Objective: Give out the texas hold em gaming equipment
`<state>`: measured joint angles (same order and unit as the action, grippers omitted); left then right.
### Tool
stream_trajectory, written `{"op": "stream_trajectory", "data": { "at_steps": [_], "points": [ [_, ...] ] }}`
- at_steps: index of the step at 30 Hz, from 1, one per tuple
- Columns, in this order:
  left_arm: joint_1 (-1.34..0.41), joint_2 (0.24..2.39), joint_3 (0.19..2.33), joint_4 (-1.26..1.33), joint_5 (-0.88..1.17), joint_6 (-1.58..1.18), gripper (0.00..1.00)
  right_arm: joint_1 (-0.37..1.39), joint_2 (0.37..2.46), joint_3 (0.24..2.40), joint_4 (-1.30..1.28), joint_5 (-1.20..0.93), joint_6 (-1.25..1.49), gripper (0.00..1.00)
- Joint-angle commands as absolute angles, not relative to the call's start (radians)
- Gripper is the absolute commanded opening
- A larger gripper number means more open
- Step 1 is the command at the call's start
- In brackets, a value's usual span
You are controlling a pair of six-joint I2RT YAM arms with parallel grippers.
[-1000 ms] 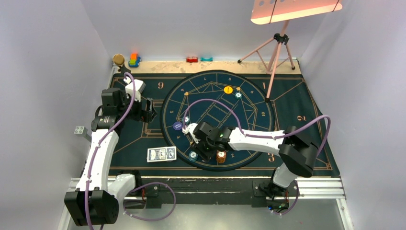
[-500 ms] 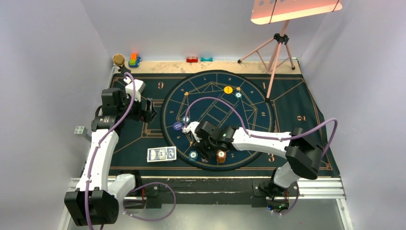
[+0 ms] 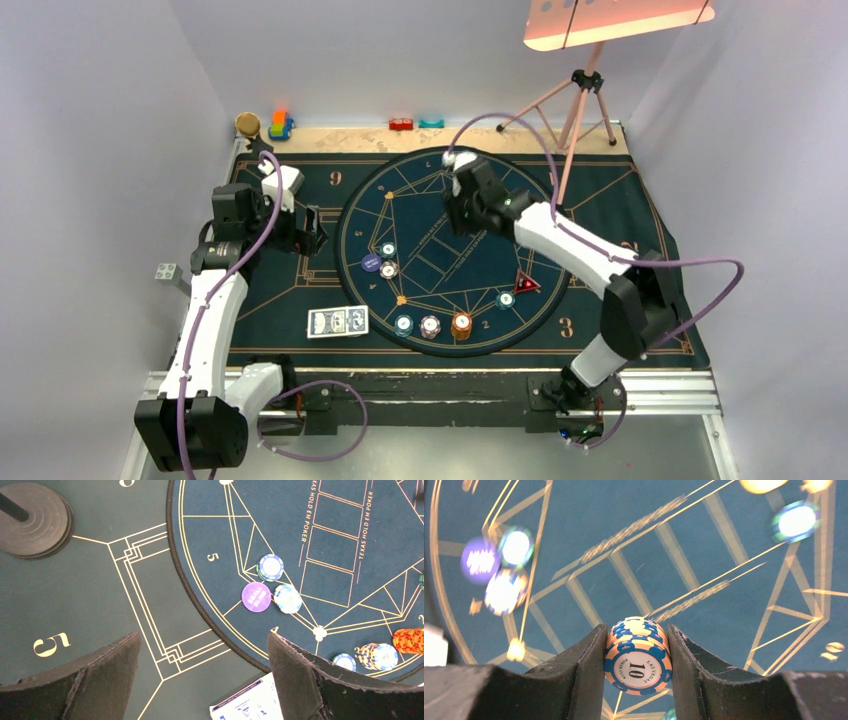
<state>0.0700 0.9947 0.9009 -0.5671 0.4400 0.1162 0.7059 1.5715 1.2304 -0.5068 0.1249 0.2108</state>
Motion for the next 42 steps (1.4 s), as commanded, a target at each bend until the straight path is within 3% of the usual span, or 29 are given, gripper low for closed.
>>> {"op": "stream_trajectory", "data": {
  "at_steps": [1,6,15,32,34,42],
  "points": [
    [0.077,0.98,0.893,-0.554,0.464,0.133,1.0,0.543,1.718,1.396,-0.467,0.2,0.283,0.0],
    [0.077,0.98,0.892,-0.552,0.461,0.133,1.0,0.439,1.915,1.581,-0.472,0.189,0.291,0.0],
    [0.079,0.987,0.896,-0.556,0.464,0.135,1.0,0.43,2.195,1.895,-0.553,0.192,0.271,0.0],
    [0.079,0.986,0.895,-0.553,0.459,0.132,1.0,0.431,2.272,1.869,-0.57,0.174,0.295,0.0],
    [0.079,0.981,0.892,-0.549,0.459,0.131,1.0,0.431,2.293,1.887,-0.582,0.174,0.299,0.05],
    [0.08,0.986,0.892,-0.55,0.462,0.131,1.0,0.431,2.296,1.896,-0.593,0.161,0.301,0.54]
  ]
}}
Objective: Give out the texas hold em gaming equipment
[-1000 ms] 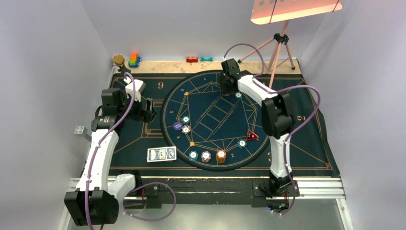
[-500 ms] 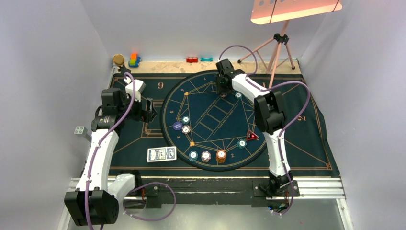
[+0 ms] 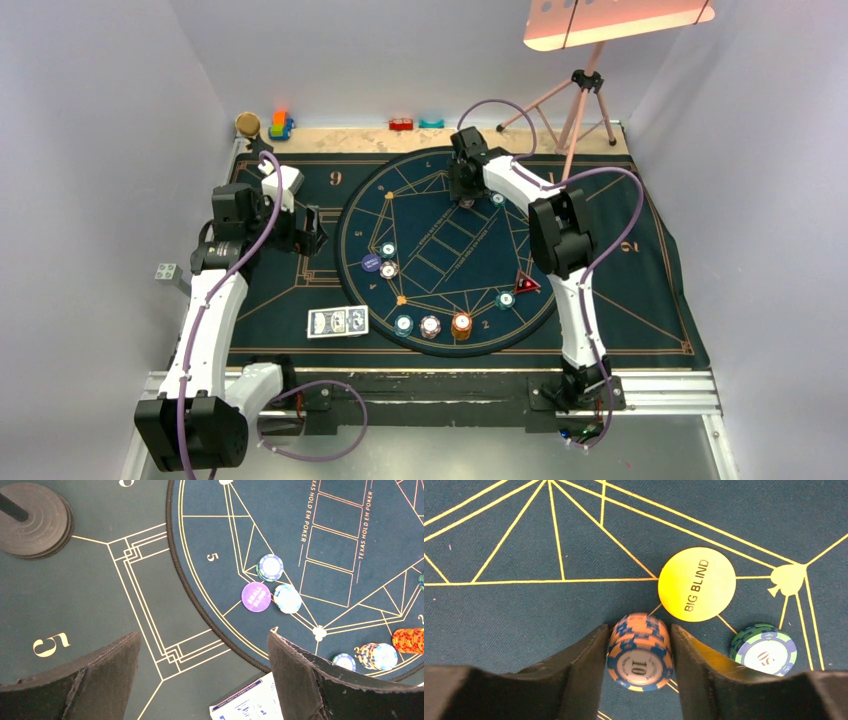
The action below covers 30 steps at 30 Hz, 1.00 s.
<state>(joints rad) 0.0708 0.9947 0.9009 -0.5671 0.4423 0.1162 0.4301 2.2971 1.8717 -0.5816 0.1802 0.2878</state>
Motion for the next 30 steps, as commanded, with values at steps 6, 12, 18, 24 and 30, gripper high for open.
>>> {"op": "stream_trajectory", "data": {
  "at_steps": [6,12,18,24,30],
  "points": [
    [0.079,0.987,0.892,-0.548,0.458,0.128,1.0,0.432,2.252,1.922,-0.608,0.167,0.304,0.71],
    [0.079,0.985,0.89,-0.545,0.457,0.129,1.0,0.46,2.067,1.83,-0.6,0.172,0.295,0.72],
    [0.08,0.997,0.893,-0.549,0.453,0.134,1.0,0.603,1.831,1.597,-0.541,0.141,0.233,0.81],
    [0.08,0.995,0.896,-0.556,0.454,0.131,1.0,0.791,1.654,1.335,-0.47,0.012,0.171,0.88],
    [0.079,0.997,0.896,-0.555,0.453,0.133,1.0,0.933,1.562,1.12,-0.39,-0.016,0.146,0.9]
  ]
}}
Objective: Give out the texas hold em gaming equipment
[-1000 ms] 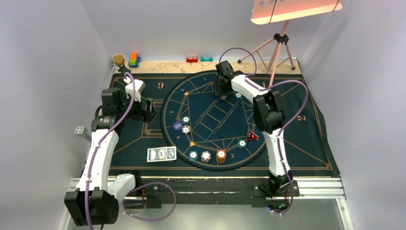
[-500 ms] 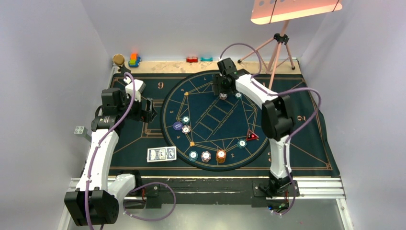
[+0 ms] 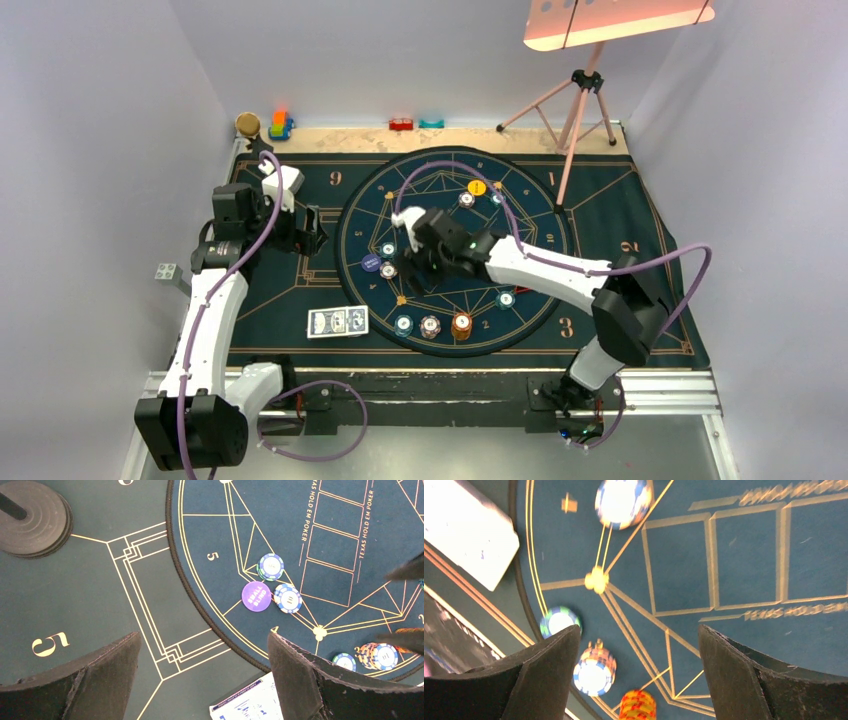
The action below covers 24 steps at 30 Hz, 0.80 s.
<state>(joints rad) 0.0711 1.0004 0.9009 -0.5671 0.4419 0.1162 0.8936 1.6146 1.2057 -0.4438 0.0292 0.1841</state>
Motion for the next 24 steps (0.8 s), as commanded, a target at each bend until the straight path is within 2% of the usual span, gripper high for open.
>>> {"op": "stream_trajectory", "data": {
  "at_steps": [1,17,24],
  "points": [
    [0.079,0.997,0.896,-0.554,0.451,0.133,1.0,0.939,1.562,1.106,-0.393,-0.039,0.147,0.9],
    [0.079,0.998,0.896,-0.555,0.451,0.133,1.0,1.025,1.612,1.026,-0.423,-0.178,0.07,0.94],
    [0.079,0.999,0.896,-0.554,0.451,0.133,1.0,1.038,1.642,1.018,-0.431,-0.146,0.067,0.87]
  ]
}}
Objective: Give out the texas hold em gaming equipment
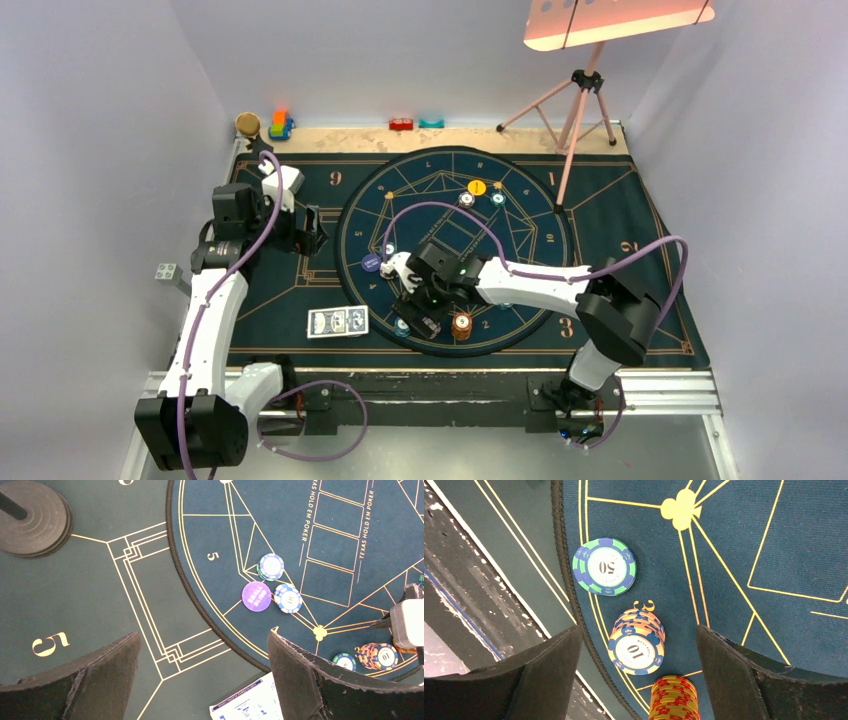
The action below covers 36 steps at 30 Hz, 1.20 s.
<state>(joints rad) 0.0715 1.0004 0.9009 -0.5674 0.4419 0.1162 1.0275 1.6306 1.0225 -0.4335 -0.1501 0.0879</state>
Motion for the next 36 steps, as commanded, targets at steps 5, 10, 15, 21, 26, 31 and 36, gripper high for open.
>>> {"op": "stream_trajectory", "data": {
  "at_steps": [5,10,15,21,26,31,36],
  "points": [
    [0.079,0.996,0.897,-0.555,0.451,0.133,1.0,1.037,1.663,1.018,-0.428,-0.119,0.065,0.78],
    [0.079,0.997,0.896,-0.555,0.452,0.132,1.0,1.037,1.685,1.022,-0.435,-0.117,0.064,0.71],
    [0.079,0.994,0.897,-0.555,0.451,0.131,1.0,1.038,1.697,1.022,-0.439,-0.114,0.064,0.63],
    [0.08,0.99,0.898,-0.555,0.451,0.131,1.0,1.037,1.671,1.019,-0.443,-0.113,0.07,0.47],
    [0.079,0.991,0.897,-0.555,0.451,0.13,1.0,1.037,1.63,1.017,-0.446,-0.127,0.086,0.31],
    [0.079,0.991,0.897,-0.555,0.452,0.13,1.0,1.032,1.566,1.033,-0.449,-0.108,0.121,0.06],
    [0.079,0.99,0.896,-0.556,0.455,0.132,1.0,0.943,1.523,1.078,-0.468,-0.081,0.173,0.0]
  ]
}}
